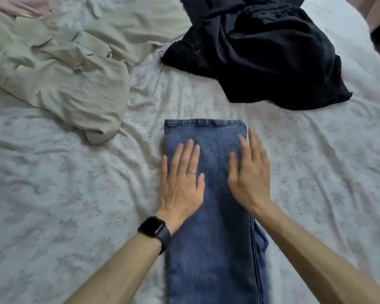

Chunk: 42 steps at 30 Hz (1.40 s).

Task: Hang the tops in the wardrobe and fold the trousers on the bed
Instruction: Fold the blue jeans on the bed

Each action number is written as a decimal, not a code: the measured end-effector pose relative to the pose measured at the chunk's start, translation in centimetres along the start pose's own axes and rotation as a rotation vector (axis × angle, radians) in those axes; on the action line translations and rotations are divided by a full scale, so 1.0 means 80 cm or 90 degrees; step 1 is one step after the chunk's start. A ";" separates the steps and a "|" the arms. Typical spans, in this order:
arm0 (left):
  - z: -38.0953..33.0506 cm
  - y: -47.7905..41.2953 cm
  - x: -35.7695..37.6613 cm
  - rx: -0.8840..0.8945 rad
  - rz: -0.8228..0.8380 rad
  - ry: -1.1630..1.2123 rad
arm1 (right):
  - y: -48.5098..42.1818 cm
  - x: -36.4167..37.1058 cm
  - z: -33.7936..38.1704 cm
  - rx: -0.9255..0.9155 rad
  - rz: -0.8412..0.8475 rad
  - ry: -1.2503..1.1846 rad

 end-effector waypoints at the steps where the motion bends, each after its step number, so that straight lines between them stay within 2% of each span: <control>1: -0.018 0.026 0.023 0.030 0.074 -0.012 | 0.047 0.011 0.008 -0.056 0.035 0.055; 3: -0.013 0.062 0.053 0.055 0.199 -0.087 | 0.118 0.036 -0.015 -0.107 0.153 0.235; 4: 0.009 0.072 0.058 0.026 0.236 -0.110 | 0.136 0.043 -0.054 -0.049 0.212 0.307; 5: 0.038 0.074 0.053 -0.033 0.249 -0.133 | 0.141 0.037 -0.097 0.068 0.232 0.335; 6: 0.059 0.083 0.039 -0.095 0.236 -0.151 | 0.152 0.019 -0.131 0.190 0.231 0.334; 7: 0.070 0.087 0.024 -0.137 0.202 -0.154 | 0.161 0.006 -0.142 0.243 0.209 0.325; 9: 0.039 0.105 0.006 -0.140 0.117 -0.089 | 0.192 -0.006 -0.102 0.167 0.149 0.266; 10: 0.002 0.123 0.008 -0.091 0.102 -0.050 | 0.220 0.001 -0.072 0.082 0.170 0.233; 12: -0.067 0.181 0.026 0.022 0.158 -0.019 | 0.277 0.018 -0.040 -0.060 0.225 0.243; 13: -0.079 0.212 0.036 0.051 0.215 -0.032 | 0.288 0.018 -0.054 -0.050 0.255 0.277; 15: -0.049 0.263 0.043 -0.003 0.307 -0.074 | 0.289 0.008 -0.117 0.107 0.295 0.342; 16: -0.026 0.279 0.039 -0.052 0.324 -0.088 | 0.288 -0.004 -0.138 0.171 0.283 0.362; 18: 0.001 0.296 0.022 -0.137 0.311 -0.098 | 0.292 -0.015 -0.141 0.194 0.233 0.331; 20: -0.020 0.301 0.005 -0.174 0.248 -0.054 | 0.310 -0.018 -0.104 0.124 0.201 0.268; 21: -0.044 0.303 0.004 -0.149 0.228 -0.020 | 0.328 -0.015 -0.085 0.060 0.209 0.246; 24: -0.130 0.342 0.021 0.083 0.282 0.007 | 0.398 -0.007 -0.072 -0.118 0.293 0.259; 26: -0.133 0.367 0.031 0.146 0.355 -0.038 | 0.413 -0.015 -0.101 -0.153 0.309 0.300; 29: -0.111 0.384 0.038 0.119 0.406 -0.080 | 0.418 -0.030 -0.132 -0.177 0.302 0.343; 32: -0.111 0.385 0.047 0.112 0.408 -0.124 | 0.418 -0.037 -0.122 -0.186 0.238 0.352; 37: -0.126 0.375 0.058 0.151 0.366 -0.192 | 0.441 -0.005 -0.081 -0.344 0.211 0.402; 42: -0.128 0.380 0.059 0.107 0.382 -0.197 | 0.440 0.003 -0.073 -0.337 0.223 0.434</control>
Point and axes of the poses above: each hand's wrist, its own y-axis away from the middle knuckle, its own x-axis out of the palm, z = x × y, the point moved 9 cm from there along -y, towards the middle knuckle, and after that the axes turned 9 degrees about x, right-handed, at the moved point
